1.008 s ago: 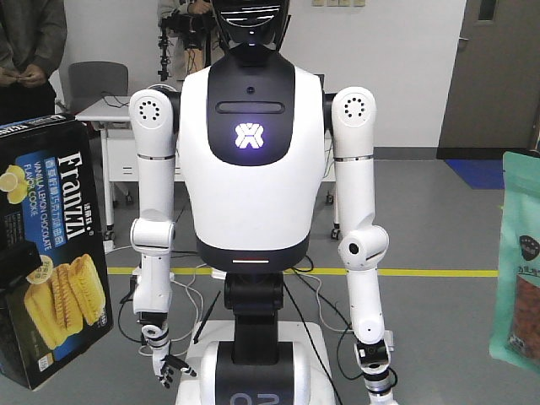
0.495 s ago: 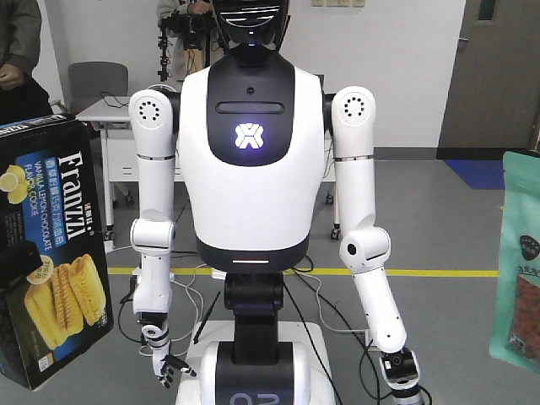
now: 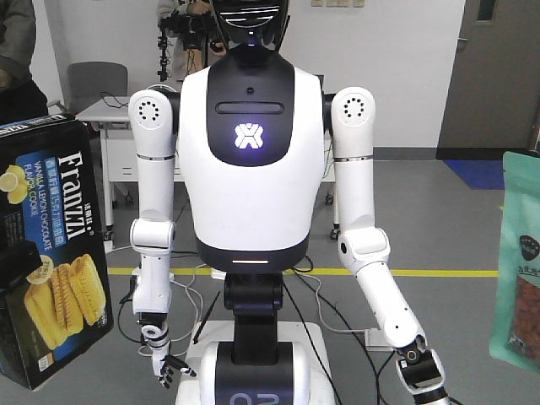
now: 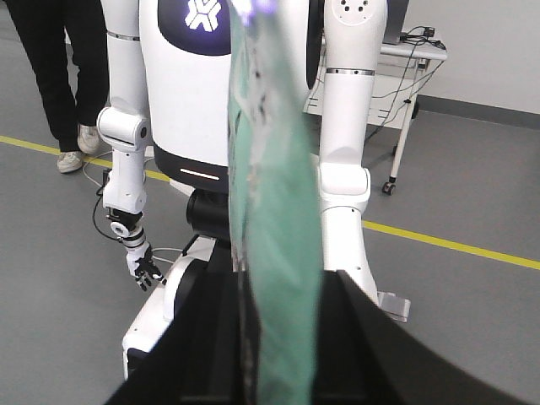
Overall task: Pick snacks and fruit into basket
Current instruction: 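Move the right gripper holding the teal goji bag over the blue basket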
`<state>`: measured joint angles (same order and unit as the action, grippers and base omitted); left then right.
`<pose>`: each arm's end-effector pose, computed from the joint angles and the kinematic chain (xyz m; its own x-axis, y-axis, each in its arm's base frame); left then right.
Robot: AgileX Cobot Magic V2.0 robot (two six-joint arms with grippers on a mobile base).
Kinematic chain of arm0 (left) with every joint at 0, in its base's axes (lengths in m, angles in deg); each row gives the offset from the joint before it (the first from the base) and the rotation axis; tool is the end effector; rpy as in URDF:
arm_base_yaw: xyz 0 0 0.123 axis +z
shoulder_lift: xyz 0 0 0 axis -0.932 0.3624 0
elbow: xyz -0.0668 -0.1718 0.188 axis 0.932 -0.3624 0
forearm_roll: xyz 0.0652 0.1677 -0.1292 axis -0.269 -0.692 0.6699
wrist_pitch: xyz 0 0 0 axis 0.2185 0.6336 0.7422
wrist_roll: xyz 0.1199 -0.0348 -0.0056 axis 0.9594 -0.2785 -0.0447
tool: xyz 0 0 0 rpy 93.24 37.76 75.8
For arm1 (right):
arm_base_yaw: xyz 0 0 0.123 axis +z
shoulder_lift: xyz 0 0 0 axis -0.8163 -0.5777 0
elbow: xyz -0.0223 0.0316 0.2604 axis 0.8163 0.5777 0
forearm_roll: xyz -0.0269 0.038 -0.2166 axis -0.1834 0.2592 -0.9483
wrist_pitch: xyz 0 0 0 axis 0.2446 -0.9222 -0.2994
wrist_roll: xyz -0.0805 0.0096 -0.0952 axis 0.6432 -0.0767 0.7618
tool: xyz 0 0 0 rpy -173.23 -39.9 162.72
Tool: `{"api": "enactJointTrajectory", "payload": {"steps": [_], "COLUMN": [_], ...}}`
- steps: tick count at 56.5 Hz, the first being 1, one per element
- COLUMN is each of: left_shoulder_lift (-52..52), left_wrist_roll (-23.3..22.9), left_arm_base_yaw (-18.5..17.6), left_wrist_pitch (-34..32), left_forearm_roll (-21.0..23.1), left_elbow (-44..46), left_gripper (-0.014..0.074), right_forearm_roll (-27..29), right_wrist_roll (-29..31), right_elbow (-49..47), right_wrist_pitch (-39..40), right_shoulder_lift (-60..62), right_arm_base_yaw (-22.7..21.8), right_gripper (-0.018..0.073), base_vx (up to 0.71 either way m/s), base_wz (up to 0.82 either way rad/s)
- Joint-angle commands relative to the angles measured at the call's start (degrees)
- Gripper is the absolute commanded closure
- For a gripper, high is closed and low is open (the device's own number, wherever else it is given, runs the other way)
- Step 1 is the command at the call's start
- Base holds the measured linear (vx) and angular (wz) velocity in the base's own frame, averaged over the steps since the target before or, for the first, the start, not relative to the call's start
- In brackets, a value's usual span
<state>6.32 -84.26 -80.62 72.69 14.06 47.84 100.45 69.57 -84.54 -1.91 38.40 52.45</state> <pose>0.1713 -0.0612 0.3584 0.0047 -0.1042 -0.9945 0.3974 0.9129 -0.0938 0.1328 0.0285 0.3515 -0.2169 -0.1283 -0.9677 -0.2549 0.9644 -0.0707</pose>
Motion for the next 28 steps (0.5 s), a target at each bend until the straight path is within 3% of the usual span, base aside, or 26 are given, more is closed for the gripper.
{"api": "enactJointTrajectory", "payload": {"steps": [1, 28], "left_shoulder_lift": [-0.4, -0.4], "left_wrist_roll": [-0.4, -0.4], "left_arm_base_yaw": [-0.1, -0.1], "left_wrist_pitch": [-1.3, -1.3], "left_forearm_roll": [1.1, 1.1], "left_elbow": [1.9, 1.9], "left_gripper": [0.0594, 0.0594], "right_forearm_roll": [1.1, 1.1], "right_wrist_roll": [0.3, 0.3], "right_elbow": [-1.7, -1.7], "right_wrist_pitch": [4.7, 4.7], "right_shoulder_lift": [-0.1, -0.1], "right_arm_base_yaw": [-0.2, -0.2], "right_gripper": [0.0568, 0.0568], "base_vx": [0.00, 0.00], "base_wz": [0.00, 0.00]}}
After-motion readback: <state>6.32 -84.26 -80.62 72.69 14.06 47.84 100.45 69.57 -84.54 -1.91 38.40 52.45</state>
